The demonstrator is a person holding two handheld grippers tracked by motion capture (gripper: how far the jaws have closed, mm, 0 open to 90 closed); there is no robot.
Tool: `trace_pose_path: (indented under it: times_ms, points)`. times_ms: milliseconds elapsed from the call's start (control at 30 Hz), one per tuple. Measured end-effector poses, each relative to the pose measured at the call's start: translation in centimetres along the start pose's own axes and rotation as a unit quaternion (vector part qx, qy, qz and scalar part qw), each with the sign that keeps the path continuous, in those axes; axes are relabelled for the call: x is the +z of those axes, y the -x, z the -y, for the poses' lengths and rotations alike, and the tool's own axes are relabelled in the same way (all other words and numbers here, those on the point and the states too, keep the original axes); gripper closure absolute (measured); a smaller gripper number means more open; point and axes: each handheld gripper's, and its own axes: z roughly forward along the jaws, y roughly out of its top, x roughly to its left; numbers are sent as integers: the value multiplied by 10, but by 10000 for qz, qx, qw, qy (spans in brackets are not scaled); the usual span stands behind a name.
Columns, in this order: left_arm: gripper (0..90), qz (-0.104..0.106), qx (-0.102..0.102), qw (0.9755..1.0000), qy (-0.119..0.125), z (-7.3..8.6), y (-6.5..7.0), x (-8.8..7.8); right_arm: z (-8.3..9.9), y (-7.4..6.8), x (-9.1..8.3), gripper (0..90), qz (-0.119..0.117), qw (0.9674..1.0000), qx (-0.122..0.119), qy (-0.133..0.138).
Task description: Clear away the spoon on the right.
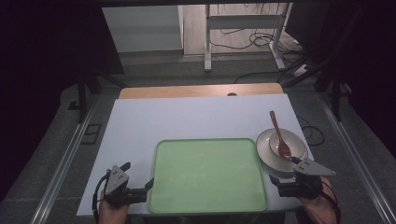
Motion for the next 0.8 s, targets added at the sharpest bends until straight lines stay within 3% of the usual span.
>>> trace_pose_path:
  times_ms: [133,333,567,800]
  points:
    - [0,83,-7,10000,3,0,0,0,0,0,2,0,-118,9999,20,-48]
    - [0,68,-7,10000,48,1,0,-1,-2,0,-1,0,35,10000,48,-43]
    - [0,55,-129,9997,195,2,-4,-5,-3,-1,0,0,40,9999,99,-90]
    - [8,89,-241,9991,328,3,-7,-8,-8,-1,-3,0,48,9998,202,51]
